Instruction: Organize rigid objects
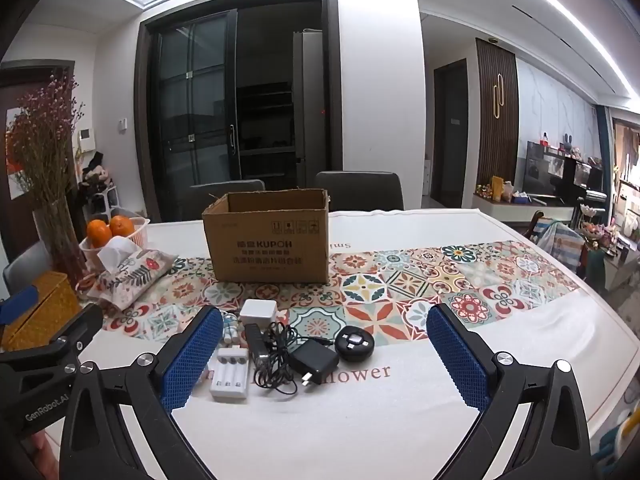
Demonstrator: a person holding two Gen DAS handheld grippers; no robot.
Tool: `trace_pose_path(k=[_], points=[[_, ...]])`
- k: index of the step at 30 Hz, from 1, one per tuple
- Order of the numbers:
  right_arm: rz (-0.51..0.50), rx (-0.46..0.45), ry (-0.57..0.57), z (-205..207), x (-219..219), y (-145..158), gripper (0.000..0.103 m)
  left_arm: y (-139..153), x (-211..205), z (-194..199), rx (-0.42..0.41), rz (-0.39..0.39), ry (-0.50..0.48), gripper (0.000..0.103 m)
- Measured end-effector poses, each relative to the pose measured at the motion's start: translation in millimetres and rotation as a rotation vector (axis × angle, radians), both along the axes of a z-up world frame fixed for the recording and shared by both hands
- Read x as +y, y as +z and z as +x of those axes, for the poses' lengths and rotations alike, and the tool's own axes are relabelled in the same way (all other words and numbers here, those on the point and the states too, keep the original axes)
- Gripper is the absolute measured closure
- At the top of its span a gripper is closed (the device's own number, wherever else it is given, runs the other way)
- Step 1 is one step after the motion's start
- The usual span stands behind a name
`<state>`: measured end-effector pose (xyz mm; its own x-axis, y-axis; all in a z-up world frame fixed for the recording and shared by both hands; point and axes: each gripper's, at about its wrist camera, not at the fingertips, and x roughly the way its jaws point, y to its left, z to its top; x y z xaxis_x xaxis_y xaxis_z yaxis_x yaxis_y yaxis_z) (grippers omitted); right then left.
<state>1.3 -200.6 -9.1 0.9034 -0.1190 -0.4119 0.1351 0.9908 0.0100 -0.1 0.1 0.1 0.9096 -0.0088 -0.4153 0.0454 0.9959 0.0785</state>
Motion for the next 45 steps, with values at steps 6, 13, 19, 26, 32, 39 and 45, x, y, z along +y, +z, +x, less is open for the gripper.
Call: trace_pose_path(k=[6, 13, 19, 26, 32, 39, 45], points=[[-0.001, -0.006, 0.000, 0.5, 0.6, -0.9, 0.000, -0.4, 5.4, -0.7, 0.012, -0.011, -0.014, 0.000], [0.006, -0.006, 0.003, -1.3, -2.1, 0.7, 0.000, -3.3, 0.7, 1.8, 0.021, -0.009, -0.009, 0.000], [0.012, -0.002, 0.007, 0.8, 0.3, -2.2, 0.000, -4.0, 0.2, 2.0, 0.018, -0.008, -0.012, 0.000], [0.021, 0.007, 0.010, 2.6, -1.5, -5.5, 0.000, -4.6, 0.7, 1.5, 0.022, -0.009, -0.017, 0.000], [0.024, 0.009, 0.011, 3.5, -2.3, -6.5, 0.000, -4.5, 0.4, 1.6, 0.023, -0.009, -0.018, 0.000], [0.024, 0.010, 0.011, 3.7, -2.1, -6.9, 0.000, -5.7, -0.4, 1.9, 0.025, -0.008, -0.019, 0.000], [0.024, 0.011, 0.011, 3.5, -1.1, -7.3, 0.000, -6.4, -0.7, 1.5, 0.025, -0.007, -0.020, 0.000]])
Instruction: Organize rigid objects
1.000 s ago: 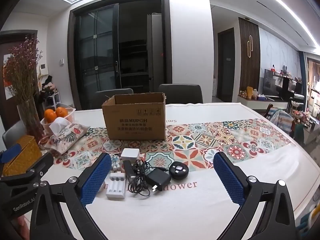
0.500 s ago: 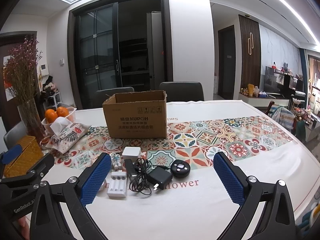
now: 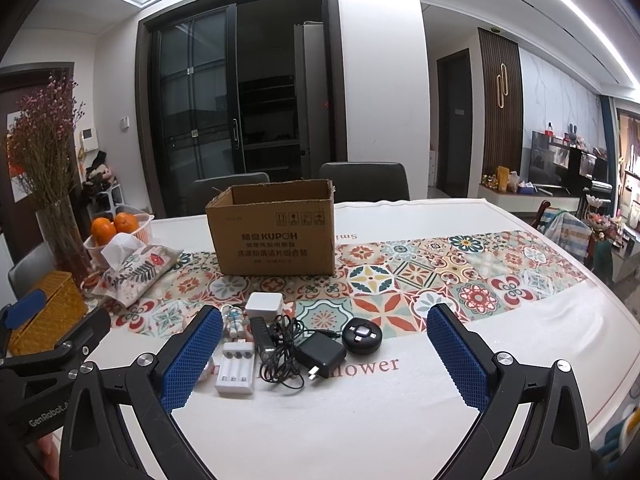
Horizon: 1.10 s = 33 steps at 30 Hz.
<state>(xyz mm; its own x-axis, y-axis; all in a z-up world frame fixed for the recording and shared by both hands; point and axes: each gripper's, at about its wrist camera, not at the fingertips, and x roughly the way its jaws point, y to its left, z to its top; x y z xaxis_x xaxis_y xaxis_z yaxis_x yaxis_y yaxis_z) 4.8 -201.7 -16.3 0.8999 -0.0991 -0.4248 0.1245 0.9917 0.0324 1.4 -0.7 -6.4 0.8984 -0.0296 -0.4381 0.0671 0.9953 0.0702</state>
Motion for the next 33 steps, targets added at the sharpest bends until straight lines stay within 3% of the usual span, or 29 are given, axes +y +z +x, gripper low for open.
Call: trace_pose_path(k=[33], points=[[0.008, 0.012, 0.004, 0.0, 3.0, -3.8, 0.000, -2.0, -0.7, 1.3, 0.013, 0.000, -0.001, 0.000]])
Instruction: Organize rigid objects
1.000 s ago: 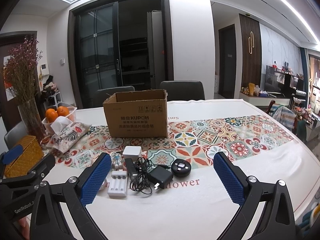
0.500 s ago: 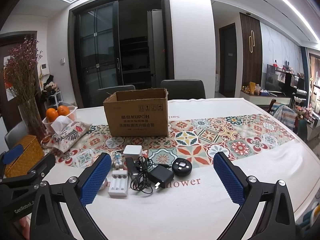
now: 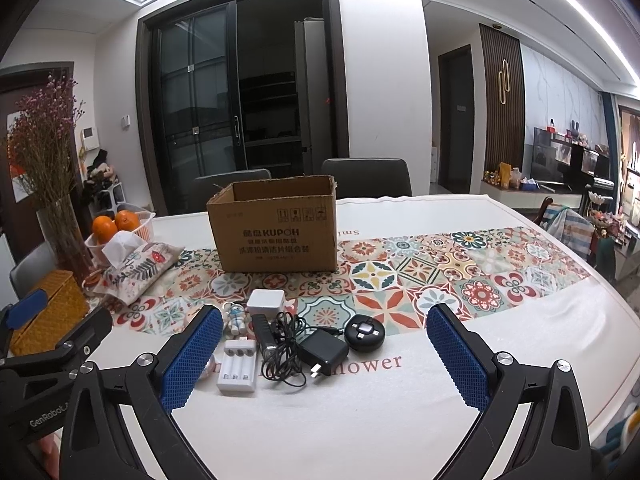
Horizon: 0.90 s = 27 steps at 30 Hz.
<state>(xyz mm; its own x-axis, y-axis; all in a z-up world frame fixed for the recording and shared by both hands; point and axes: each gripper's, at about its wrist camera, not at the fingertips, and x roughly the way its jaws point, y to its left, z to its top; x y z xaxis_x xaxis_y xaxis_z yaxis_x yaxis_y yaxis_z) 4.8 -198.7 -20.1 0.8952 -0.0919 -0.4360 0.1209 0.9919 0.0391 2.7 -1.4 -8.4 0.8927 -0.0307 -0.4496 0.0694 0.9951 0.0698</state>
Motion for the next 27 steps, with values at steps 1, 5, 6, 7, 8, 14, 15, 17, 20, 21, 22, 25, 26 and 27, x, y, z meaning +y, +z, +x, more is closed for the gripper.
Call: trace_pose_path(k=[1, 5, 6, 7, 8, 14, 15, 17, 20, 21, 22, 25, 26, 27], points=[[0.000, 0.000, 0.001, -0.1, 0.2, -0.1, 0.000, -0.3, 0.0, -0.2, 0.001, 0.000, 0.000, 0.000], [0.005, 0.008, 0.003, 3.3, -0.2, -2.4, 0.000, -0.2, 0.1, 1.1, 0.006, 0.002, 0.001, 0.000], [0.007, 0.009, 0.002, 3.0, -0.3, -2.2, 0.000, -0.3, 0.2, 1.4, 0.007, 0.002, 0.001, 0.000], [0.008, 0.012, 0.003, 2.9, -0.1, -2.5, 0.000, -0.4, 0.2, 1.5, 0.008, 0.002, 0.000, 0.000], [0.010, 0.013, 0.004, 2.6, 0.4, -3.0, 0.000, -0.7, 0.3, 2.1, 0.010, 0.002, 0.000, 0.000], [0.017, 0.039, 0.005, 10.5, -1.1, -5.4, 0.000, -6.8, 0.8, 9.3, 0.047, -0.006, -0.002, 0.000], [0.018, 0.047, 0.005, 12.7, -1.3, -7.0, 0.000, -9.5, 1.3, 11.9, 0.062, -0.009, -0.003, 0.000], [0.021, 0.069, 0.007, 17.6, -0.9, -11.7, 0.000, -15.2, 1.7, 16.7, 0.089, -0.016, -0.006, 0.000], [0.025, 0.107, 0.009, 26.9, -0.2, -20.1, 0.000, -25.0, 1.8, 24.7, 0.131, -0.020, -0.010, 0.000], [0.026, 0.116, 0.008, 29.4, -0.8, -22.6, 0.000, -27.8, 1.9, 27.1, 0.143, -0.019, -0.010, 0.000], [0.026, 0.128, 0.008, 32.4, -1.0, -25.3, 0.000, -30.9, 1.6, 29.7, 0.153, -0.019, -0.012, 0.000], [0.009, 0.149, 0.002, 41.7, -1.2, -34.3, 0.000, -41.0, 0.0, 38.9, 0.180, -0.006, -0.021, 0.000], [0.008, 0.154, 0.001, 44.8, -2.4, -37.2, 0.000, -45.3, -0.6, 42.9, 0.187, -0.002, -0.028, 0.000], [0.005, 0.159, -0.001, 47.9, -3.1, -40.0, 0.000, -48.7, -1.0, 46.2, 0.191, 0.004, -0.028, 0.000]])
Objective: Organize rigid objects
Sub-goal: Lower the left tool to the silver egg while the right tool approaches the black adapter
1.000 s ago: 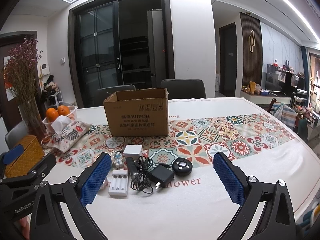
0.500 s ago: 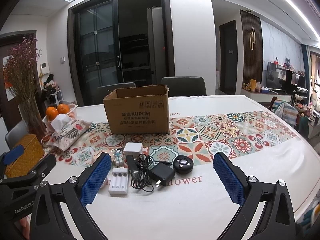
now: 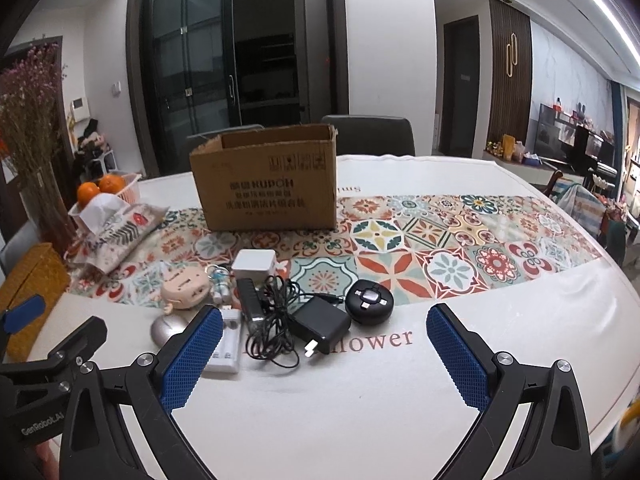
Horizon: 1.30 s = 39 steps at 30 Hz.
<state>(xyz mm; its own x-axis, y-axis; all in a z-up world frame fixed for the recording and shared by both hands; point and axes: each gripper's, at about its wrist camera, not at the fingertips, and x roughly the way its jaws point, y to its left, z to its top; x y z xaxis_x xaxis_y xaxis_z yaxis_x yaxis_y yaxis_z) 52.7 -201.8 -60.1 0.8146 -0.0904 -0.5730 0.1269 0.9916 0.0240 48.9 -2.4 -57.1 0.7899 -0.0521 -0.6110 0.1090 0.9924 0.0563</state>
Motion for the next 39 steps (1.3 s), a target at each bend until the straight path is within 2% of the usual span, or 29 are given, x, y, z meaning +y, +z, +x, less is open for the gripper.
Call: trace_pose_path(k=[11, 20, 32, 39], points=[[0.013, 0.089, 0.008, 40.0, -1.6, -33.1, 0.000, -34.7, -4.3, 39.8, 0.071, 0.010, -0.065, 0.001], [0.035, 0.174, 0.003, 59.4, -2.4, -57.8, 0.000, -59.6, -7.3, 61.5, 0.150, -0.005, -0.105, 0.008], [0.000, 0.153, -0.115, 65.8, -15.5, -68.1, 0.000, -75.1, -13.1, 73.0, 0.184, 0.012, -0.096, 0.012], [0.008, 0.203, -0.133, 75.7, -23.2, -79.7, 0.001, -79.5, -14.6, 76.5, 0.191, 0.028, -0.080, 0.018]])
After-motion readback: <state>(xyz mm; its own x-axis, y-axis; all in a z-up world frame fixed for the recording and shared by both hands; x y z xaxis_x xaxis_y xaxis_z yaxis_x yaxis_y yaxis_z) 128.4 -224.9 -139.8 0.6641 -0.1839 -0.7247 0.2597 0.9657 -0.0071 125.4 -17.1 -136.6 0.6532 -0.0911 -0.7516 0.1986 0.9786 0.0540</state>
